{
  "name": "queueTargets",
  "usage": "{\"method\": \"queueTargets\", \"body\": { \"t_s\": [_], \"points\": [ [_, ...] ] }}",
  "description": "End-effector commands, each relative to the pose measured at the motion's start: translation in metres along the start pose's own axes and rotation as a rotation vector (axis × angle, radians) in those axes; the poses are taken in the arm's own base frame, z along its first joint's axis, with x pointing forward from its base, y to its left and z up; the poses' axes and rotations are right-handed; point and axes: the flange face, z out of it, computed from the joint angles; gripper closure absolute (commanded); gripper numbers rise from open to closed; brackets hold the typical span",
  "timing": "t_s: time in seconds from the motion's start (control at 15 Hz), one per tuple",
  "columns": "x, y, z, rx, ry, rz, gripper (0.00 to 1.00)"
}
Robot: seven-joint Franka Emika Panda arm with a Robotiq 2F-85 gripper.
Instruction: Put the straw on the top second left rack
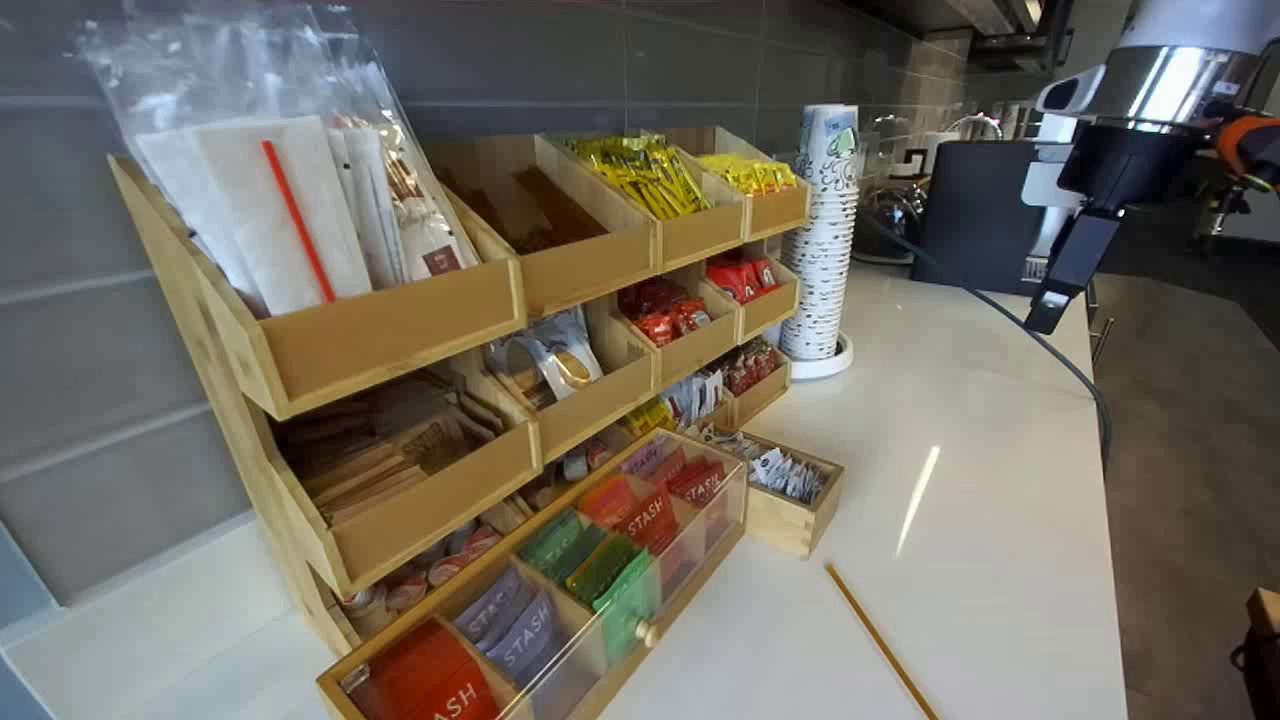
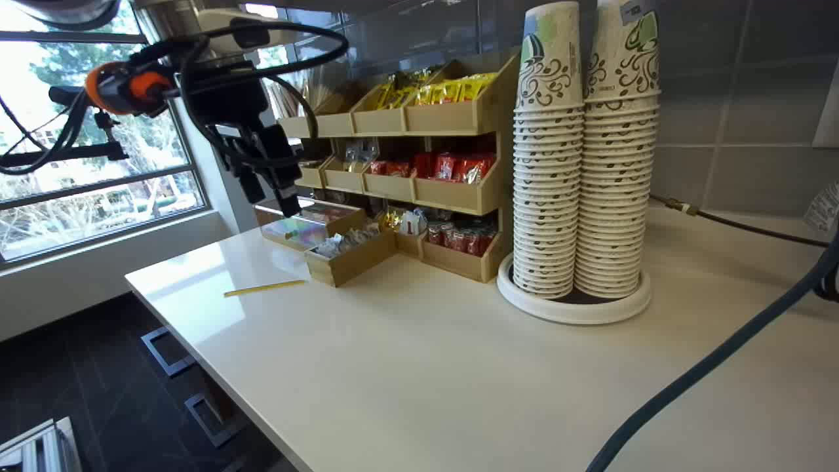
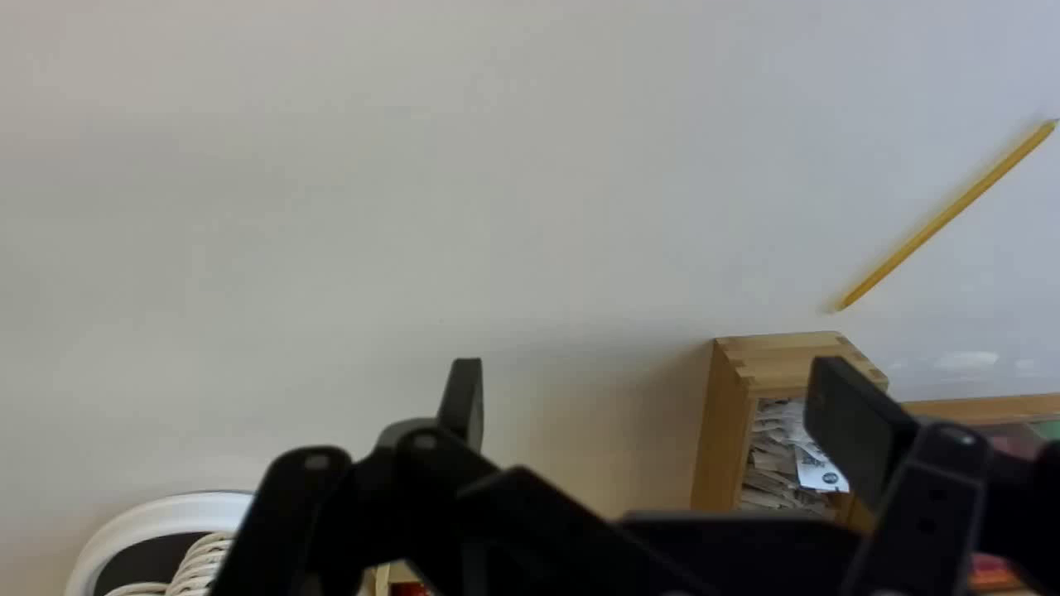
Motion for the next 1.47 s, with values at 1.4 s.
{"method": "queueTargets", "body": {
  "t_s": [1.4],
  "points": [
    [0.004,-0.169,0.121,-0.022,-0.18,0.412,0.0]
  ]
}}
